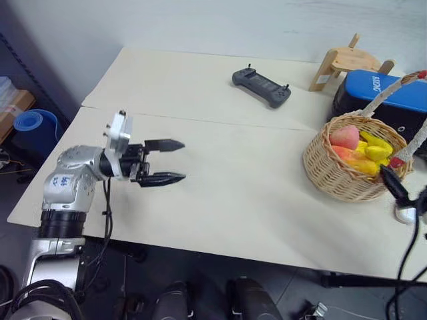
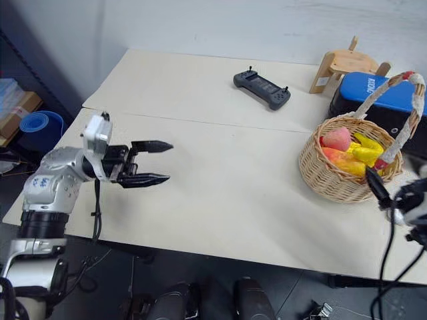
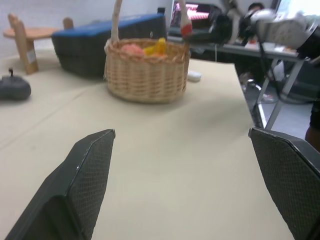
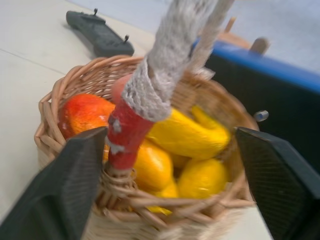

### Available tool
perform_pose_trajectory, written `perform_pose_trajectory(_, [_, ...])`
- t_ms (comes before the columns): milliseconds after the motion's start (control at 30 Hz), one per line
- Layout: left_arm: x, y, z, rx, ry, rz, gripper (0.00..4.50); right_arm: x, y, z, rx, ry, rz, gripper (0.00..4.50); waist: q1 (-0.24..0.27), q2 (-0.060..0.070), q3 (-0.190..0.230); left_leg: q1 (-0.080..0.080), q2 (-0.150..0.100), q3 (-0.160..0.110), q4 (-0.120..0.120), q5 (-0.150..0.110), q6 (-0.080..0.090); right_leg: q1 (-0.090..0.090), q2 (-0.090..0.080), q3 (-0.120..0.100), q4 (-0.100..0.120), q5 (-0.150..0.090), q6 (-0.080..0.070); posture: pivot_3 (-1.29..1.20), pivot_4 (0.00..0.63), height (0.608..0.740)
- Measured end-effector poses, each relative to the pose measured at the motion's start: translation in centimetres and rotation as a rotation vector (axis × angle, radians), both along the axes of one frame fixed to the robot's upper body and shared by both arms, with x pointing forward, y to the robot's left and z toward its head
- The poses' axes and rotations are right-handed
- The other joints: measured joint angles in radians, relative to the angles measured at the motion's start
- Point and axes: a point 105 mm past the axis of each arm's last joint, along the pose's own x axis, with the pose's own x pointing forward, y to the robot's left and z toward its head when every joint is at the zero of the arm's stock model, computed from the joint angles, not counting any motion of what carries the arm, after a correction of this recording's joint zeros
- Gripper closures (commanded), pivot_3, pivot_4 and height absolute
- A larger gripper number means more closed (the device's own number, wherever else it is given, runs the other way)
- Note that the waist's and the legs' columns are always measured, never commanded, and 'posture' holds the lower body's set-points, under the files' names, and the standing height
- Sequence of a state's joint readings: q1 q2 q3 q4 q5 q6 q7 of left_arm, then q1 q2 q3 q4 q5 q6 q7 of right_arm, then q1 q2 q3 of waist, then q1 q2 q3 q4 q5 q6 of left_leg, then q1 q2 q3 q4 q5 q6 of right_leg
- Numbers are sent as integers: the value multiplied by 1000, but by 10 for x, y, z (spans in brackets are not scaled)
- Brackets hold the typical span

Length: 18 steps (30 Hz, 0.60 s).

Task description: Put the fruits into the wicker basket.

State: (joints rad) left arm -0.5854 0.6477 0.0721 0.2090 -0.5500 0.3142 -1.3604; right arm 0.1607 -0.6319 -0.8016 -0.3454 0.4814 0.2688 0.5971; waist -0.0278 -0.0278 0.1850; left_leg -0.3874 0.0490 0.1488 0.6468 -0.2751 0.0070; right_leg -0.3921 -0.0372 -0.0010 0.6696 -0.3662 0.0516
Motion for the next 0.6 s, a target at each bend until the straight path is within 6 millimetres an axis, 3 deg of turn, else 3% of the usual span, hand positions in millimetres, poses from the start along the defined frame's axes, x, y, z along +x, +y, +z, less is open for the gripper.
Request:
perform_pose_trajectory(100, [-2, 5, -17, 31, 13, 45, 0, -17, -4, 5, -32, -54, 41, 20, -1, 0, 0, 1, 0, 0, 0, 0, 1, 1, -1, 0, -1, 0, 0, 0, 150, 740])
perform_pose_trajectory(267, [-16, 20, -53, 126, 36, 127, 0, -41, 5, -42, -153, 219, 283, 20, -6, 0, 0, 2, 1, 0, -1, -2, 1, 2, 0, 0, -3, 0, 0, 0, 150, 740])
perform_pose_trajectory(367, [-18, 26, -60, 186, -22, 150, 0, -37, 22, -56, -227, 275, 421, 20, -15, 0, 0, 3, 0, 0, -1, -2, 2, 3, 0, 0, -2, 1, 1, 0, 150, 740])
perform_pose_trajectory(600, [-30, 36, -79, 226, -67, 263, 0, -7, 87, -81, -253, 303, 773, 20, -25, 0, 0, 8, 1, -2, -3, -4, 2, 9, -1, -2, -4, 1, 0, 0, 150, 740])
